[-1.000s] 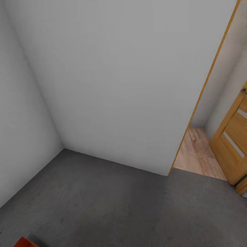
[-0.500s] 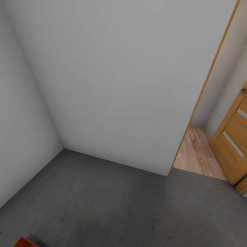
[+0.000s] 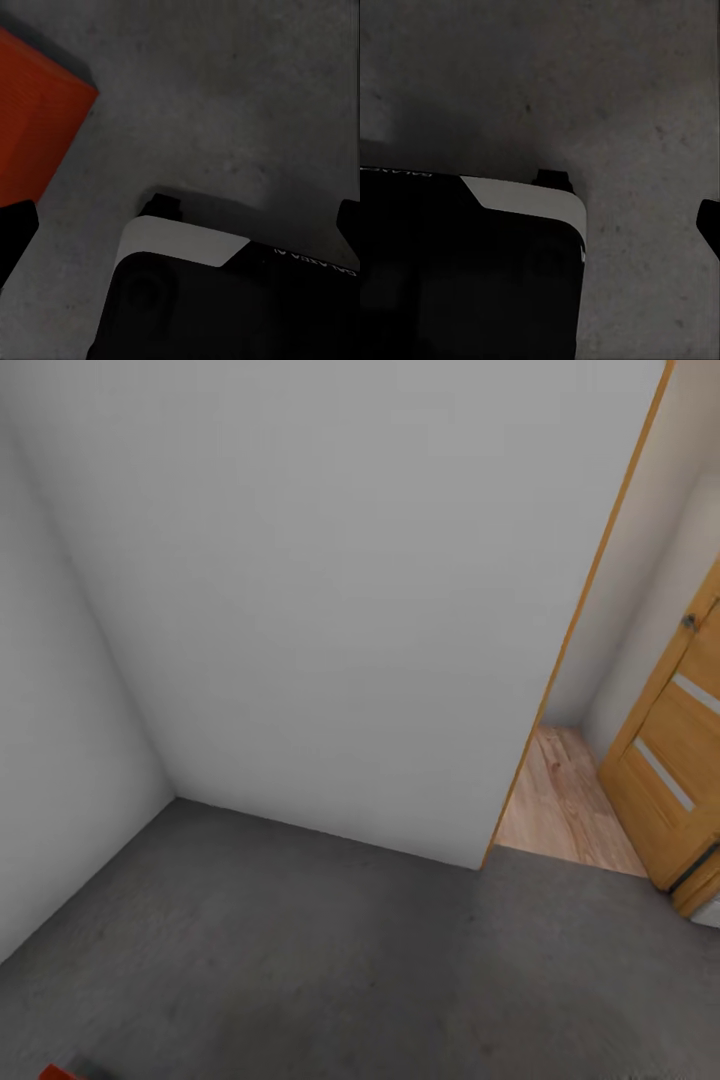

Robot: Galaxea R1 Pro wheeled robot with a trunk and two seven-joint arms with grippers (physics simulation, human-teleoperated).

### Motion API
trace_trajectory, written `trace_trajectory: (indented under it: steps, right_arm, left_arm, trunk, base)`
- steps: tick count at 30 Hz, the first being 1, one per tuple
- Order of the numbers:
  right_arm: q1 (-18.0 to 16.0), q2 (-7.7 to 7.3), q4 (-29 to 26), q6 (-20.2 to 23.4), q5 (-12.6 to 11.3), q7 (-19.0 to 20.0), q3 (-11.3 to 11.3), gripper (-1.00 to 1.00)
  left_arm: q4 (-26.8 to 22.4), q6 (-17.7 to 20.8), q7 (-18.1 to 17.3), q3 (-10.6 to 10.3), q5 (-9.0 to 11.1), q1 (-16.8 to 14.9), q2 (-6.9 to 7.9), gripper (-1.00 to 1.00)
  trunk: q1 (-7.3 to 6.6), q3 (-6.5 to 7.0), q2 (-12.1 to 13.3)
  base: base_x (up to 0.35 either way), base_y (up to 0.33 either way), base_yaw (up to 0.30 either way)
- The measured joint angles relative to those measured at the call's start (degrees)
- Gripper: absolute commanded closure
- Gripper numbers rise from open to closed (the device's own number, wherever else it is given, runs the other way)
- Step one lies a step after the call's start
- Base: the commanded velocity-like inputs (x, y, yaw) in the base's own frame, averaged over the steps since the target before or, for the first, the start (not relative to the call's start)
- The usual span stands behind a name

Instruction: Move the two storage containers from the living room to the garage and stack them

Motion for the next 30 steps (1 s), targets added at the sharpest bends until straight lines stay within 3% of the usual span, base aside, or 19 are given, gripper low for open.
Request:
trace_trajectory:
  steps: [30]
  right_arm:
    - [0.01,0.05,0.06,0.06,0.00,-0.01,0.00,-1.00]
  left_arm:
    - [0.00,0.00,0.00,0.00,0.01,0.00,0.00,-1.00]
  trunk:
    - [0.00,0.00,0.00]
  base:
    - [0.000,0.000,-0.280]
